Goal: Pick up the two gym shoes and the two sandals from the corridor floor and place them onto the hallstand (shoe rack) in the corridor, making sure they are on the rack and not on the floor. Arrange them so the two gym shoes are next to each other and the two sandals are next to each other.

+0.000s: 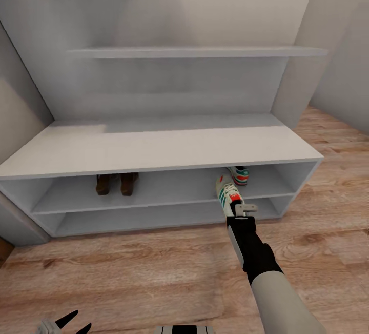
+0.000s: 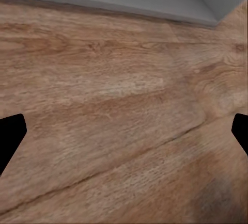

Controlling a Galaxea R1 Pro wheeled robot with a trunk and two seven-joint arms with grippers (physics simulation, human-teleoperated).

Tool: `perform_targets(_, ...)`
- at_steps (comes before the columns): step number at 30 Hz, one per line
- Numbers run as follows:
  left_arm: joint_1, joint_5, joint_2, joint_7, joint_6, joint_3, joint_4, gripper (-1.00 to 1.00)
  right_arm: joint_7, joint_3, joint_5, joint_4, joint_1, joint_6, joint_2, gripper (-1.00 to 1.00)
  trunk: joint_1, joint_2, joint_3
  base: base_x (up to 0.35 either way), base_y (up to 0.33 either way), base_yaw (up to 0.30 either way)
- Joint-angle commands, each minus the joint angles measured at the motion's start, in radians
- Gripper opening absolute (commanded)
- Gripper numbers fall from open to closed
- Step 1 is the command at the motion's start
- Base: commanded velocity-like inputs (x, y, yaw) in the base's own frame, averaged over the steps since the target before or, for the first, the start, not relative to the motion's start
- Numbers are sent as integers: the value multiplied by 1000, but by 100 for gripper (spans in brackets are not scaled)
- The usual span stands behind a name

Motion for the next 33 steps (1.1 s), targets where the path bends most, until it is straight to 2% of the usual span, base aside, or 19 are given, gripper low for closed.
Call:
perform_targets(1,0,1,0,-4,-5,3,1,100,3,-2,11,-1,-1,7,1,-100,0,0,-1,34,0,-121)
perform_targets(21,0,1,0,-4,-7,6,7,100,3,-2,11,-1,-1,7,1,-100,0,0,-1,96,0,-16)
perform_targets(33,0,1,0,-4,-7,5,7,100,3,-2,11,-3,-1,7,1,-100,0,0,-1,212,0,0)
